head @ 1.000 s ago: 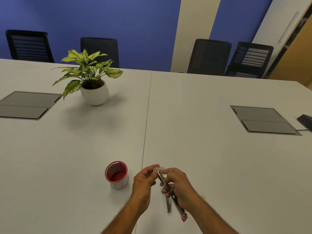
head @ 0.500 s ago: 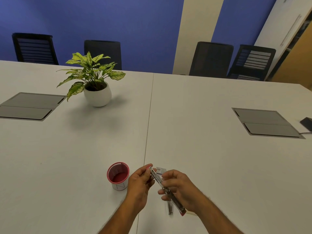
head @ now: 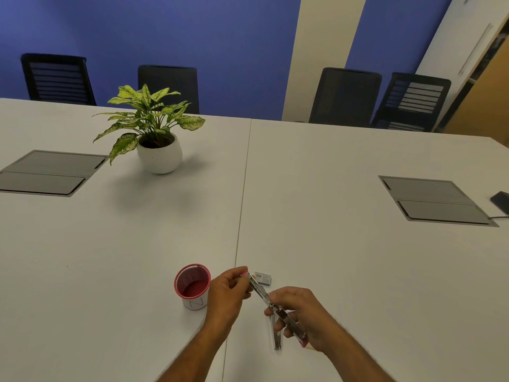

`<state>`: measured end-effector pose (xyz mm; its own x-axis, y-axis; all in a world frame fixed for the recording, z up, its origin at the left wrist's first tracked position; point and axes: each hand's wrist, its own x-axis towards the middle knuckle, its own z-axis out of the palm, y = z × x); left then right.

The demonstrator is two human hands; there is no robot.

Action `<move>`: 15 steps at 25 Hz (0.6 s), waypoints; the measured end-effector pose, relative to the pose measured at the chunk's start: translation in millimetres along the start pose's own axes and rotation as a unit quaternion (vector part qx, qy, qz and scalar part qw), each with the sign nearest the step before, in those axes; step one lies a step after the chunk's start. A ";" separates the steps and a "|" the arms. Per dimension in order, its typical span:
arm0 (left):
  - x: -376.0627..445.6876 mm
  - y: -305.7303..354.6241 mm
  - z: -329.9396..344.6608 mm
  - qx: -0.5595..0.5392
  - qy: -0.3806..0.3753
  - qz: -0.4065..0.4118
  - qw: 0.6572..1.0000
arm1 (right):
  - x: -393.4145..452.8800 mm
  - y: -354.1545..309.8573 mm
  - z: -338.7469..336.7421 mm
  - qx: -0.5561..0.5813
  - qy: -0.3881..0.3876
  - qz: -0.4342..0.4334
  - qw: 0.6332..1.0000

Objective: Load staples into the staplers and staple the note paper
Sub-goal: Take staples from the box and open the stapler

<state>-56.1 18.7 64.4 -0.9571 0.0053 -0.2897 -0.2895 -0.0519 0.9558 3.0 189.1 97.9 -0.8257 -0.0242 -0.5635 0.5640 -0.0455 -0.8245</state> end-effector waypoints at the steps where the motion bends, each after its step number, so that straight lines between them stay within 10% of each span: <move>1: -0.5 1.1 1.2 0.005 0.009 0.003 1.000 | -0.1 0.1 0.1 0.001 0.001 -0.003 1.000; 15: -0.7 5.4 4.5 0.006 0.026 -0.057 0.998 | 5.0 2.1 -1.0 -0.033 0.009 -0.017 0.999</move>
<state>-57.1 22.9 70.1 -0.9163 -0.0410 -0.3985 -0.3969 -0.0419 0.9169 0.1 189.9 93.3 -0.8448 -0.0057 -0.5350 0.5348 0.0209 -0.8447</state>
